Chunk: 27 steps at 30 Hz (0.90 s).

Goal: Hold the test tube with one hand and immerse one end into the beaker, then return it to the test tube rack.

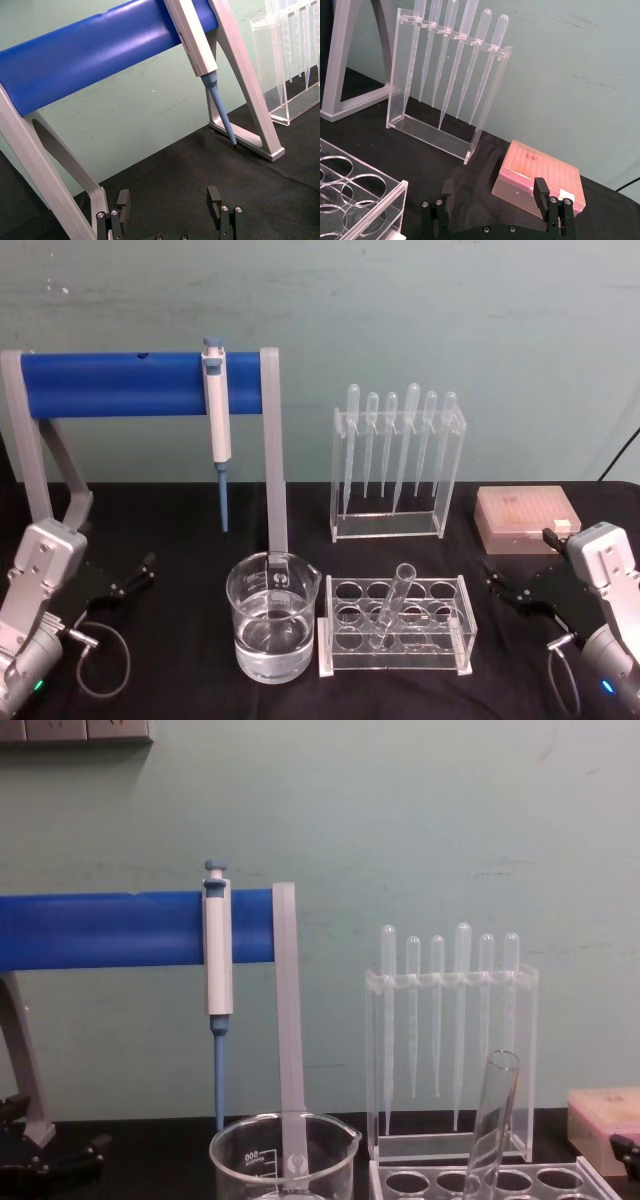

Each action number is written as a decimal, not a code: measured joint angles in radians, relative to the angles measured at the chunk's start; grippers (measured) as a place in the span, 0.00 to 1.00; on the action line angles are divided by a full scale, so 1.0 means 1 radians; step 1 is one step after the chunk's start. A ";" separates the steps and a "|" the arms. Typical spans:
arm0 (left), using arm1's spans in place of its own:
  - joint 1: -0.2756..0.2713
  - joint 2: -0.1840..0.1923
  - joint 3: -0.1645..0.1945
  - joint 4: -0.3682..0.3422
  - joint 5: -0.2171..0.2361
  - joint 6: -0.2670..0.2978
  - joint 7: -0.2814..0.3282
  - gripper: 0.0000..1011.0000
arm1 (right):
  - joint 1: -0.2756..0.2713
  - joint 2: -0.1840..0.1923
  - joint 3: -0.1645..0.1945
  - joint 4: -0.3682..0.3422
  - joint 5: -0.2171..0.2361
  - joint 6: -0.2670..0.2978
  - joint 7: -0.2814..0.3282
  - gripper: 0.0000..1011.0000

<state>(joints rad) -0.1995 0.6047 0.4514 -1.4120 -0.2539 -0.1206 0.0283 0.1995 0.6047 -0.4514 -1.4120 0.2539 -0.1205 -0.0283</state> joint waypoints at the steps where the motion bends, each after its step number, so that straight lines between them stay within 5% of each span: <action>1: 0.000 0.000 0.000 0.000 0.000 0.000 0.000 0.99 | 0.000 0.000 0.000 0.000 0.000 0.000 0.000 0.99; 27: 0.000 0.000 0.000 0.000 0.000 0.000 0.000 0.99 | 0.000 0.000 0.000 0.000 0.000 0.000 0.000 0.99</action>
<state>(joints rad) -0.1995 0.6046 0.4514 -1.4120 -0.2539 -0.1206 0.0283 0.1995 0.6047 -0.4514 -1.4120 0.2539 -0.1205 -0.0283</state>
